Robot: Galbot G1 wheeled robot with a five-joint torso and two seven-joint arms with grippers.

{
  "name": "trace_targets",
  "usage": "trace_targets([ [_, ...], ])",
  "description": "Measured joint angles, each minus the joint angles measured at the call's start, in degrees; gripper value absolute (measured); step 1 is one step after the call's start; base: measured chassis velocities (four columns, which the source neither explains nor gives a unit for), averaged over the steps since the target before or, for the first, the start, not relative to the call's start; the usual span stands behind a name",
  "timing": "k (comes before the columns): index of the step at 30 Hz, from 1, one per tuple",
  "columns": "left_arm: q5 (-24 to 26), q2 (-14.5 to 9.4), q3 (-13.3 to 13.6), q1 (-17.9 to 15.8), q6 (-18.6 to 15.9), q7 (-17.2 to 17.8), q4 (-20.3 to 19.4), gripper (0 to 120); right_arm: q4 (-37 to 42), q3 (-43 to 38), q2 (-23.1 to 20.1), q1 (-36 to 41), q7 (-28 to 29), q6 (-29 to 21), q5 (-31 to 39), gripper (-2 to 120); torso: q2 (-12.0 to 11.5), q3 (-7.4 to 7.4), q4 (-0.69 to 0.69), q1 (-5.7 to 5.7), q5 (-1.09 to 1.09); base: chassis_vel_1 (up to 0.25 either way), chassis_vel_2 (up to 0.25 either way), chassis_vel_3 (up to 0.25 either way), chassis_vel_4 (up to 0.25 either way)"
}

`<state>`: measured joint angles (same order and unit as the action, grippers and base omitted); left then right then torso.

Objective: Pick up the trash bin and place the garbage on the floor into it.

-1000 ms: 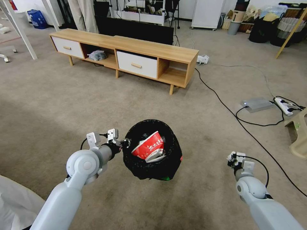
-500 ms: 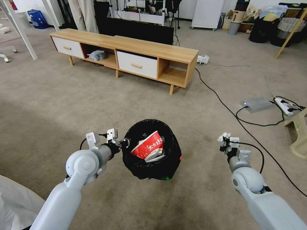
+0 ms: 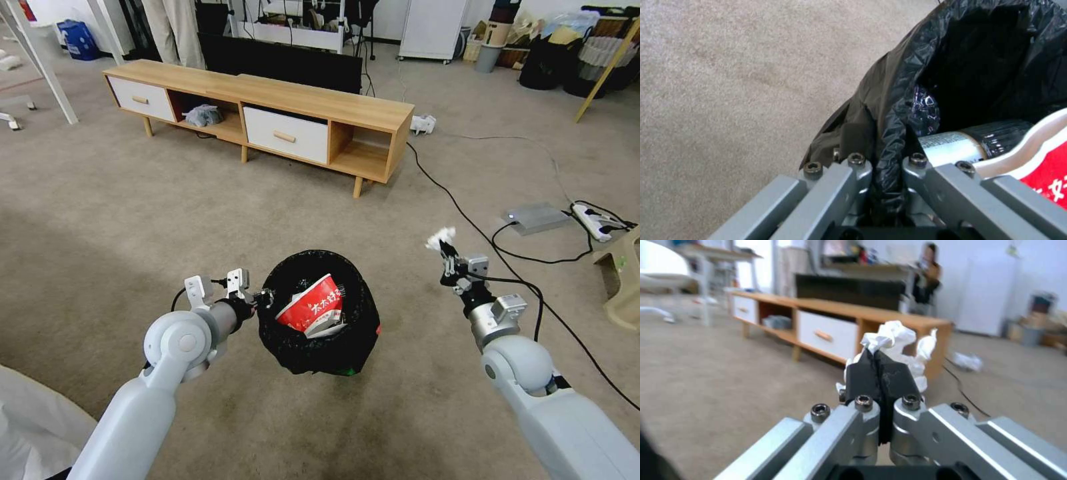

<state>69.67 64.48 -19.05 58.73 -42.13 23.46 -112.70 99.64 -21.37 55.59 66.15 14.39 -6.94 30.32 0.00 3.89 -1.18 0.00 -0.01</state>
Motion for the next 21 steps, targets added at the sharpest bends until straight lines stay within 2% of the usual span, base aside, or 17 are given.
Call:
trace_targets([
  [3,-0.1,0.2,0.2,-0.2,0.0,0.0,0.2,0,0.9,0.0,-0.1,-0.1,-1.6,1.8,-0.6,0,0.0,0.0,0.0,0.0,0.01,0.0,0.0,0.0,0.0],
  [7,-0.2,0.4,0.6,-0.6,0.0,0.0,0.7,0,2.8,0.4,-0.5,-1.0,-6.2,7.6,-1.9,0,0.0,0.0,0.0,0.0,0.0,0.0,0.0,0.0,0.0],
  [8,-0.2,0.4,0.6,-0.6,0.0,0.0,0.7,0,2.8,0.4,-0.5,-1.0,-6.2,7.6,-1.9,0,0.0,0.0,0.0,0.0,0.0,0.0,0.0,0.0,0.0],
  [10,-0.2,0.4,0.8,-0.9,0.0,0.1,1.3,0,3.9,0.8,-1.0,-1.7,-10.7,12.2,-2.1,0,0.0,0.0,0.0,0.0,0.0,0.0,0.0,0.0,0.0],
  [11,-0.2,0.4,0.8,-0.9,0.0,0.1,1.3,0,3.9,0.8,-1.0,-1.7,-10.7,12.2,-2.1,0,0.0,0.0,0.0,0.0,0.0,0.0,0.0,0.0,0.0],
  [13,-0.2,0.6,1.1,-1.3,0.0,0.1,2.0,0,4.5,1.5,-1.9,-2.0,-15.8,16.4,-1.9,0,0.0,0.0,0.0,0.0,0.0,0.0,0.0,0.0,0.0],
  [16,-0.2,0.7,1.3,-1.4,0.0,0.2,2.2,0,4.6,1.8,-2.4,-1.9,-18.3,18.1,-1.8,0,0.0,0.0,0.0,0.0,0.01,0.0,0.0,0.0,0.0],
  [18,0.3,1.0,1.8,-2.1,0.0,0.6,3.0,0,4.3,2.7,-3.6,-1.9,-24.6,22.3,-1.6,0,0.0,0.0,0.0,0.0,0.01,0.0,0.0,0.0,0.0],
  [20,0.4,1.2,2.0,-2.4,0.0,0.7,3.3,0,4.1,3.0,-3.9,-2.0,-26.4,23.5,-1.4,0,0.0,0.0,0.0,0.0,0.01,0.0,0.0,0.0,0.0],
  [21,0.5,1.4,2.3,-2.6,0.0,0.8,3.7,0,4.0,3.5,-4.4,-2.2,-29.1,25.3,-1.0,0,0.0,0.0,0.0,0.0,0.01,0.0,0.0,0.0,0.0],
])
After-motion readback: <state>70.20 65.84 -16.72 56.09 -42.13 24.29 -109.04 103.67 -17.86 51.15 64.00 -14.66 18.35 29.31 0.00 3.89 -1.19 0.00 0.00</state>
